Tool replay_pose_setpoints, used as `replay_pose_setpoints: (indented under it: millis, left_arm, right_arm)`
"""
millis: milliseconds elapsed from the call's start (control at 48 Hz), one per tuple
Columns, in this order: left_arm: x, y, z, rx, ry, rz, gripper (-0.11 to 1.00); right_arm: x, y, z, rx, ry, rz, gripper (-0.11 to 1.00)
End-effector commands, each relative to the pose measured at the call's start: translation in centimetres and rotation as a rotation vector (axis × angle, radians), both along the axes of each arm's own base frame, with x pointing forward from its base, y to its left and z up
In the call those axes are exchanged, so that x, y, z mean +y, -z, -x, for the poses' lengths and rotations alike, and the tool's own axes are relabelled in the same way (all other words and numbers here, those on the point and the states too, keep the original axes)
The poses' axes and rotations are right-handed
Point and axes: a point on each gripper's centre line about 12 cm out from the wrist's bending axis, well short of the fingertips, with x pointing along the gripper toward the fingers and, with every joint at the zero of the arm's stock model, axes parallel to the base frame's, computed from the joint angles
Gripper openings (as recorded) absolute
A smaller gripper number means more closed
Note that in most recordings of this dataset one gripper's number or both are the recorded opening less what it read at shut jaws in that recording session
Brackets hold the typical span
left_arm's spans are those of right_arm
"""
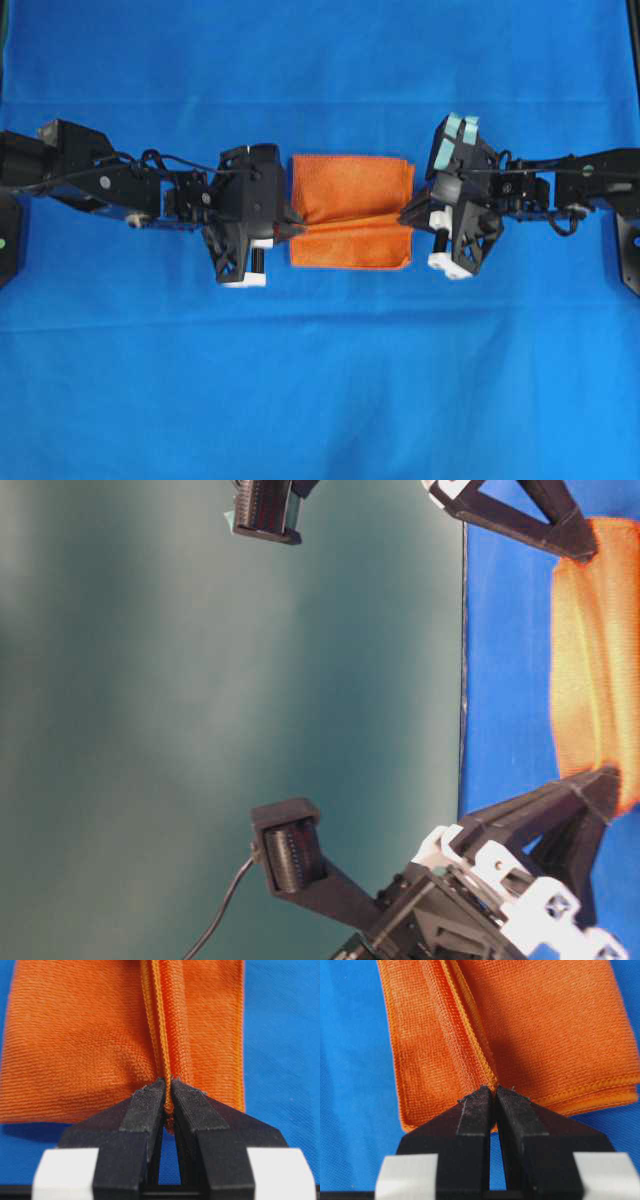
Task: Fold the orange towel.
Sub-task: 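Press the folded edge down and open both grippers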
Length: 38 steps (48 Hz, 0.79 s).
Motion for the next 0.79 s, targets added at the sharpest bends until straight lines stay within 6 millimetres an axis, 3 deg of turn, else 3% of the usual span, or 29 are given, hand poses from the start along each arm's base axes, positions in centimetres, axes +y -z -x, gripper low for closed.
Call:
replay_pose_setpoints:
  millis: [0,396,500,584,646,771]
  left_arm:
    - [-0.6,-0.4,-0.1,-0.012,0.015,0.002,0.03]
    - [-0.8,0.1,-0.4,-0.029,0.019,0.000,0.03]
    - [-0.9,0.0,-0.4,-0.032,0.020,0.000,0.05]
    - [-0.9,-0.2,-0.4,-0.037,0.020,0.000,0.23]
    - [-0.8,-0.4,-0.3,-0.041,0.019,0.000,0.41]
    - [-0.8,-2.0,-0.3,-0.071,0.021,-0.002,0.78]
  right_arm:
    - [0.1,-0.3,-0.2,-0.017,0.002,-0.003,0.04]
    - [1.0,0.3,-0.7,-0.024,-0.012,-0.013,0.06]
    - [1.4,0.1,-1.0,-0.044,-0.024,-0.011,0.30]
    - [1.6,0.0,-1.0,-0.044,-0.031,-0.012,0.54]
    - [1.7,-0.1,-1.1,-0.047,-0.035,-0.012,0.65]
    - [1.8,-0.9,-1.1,-0.060,-0.039,-0.010,0.62]
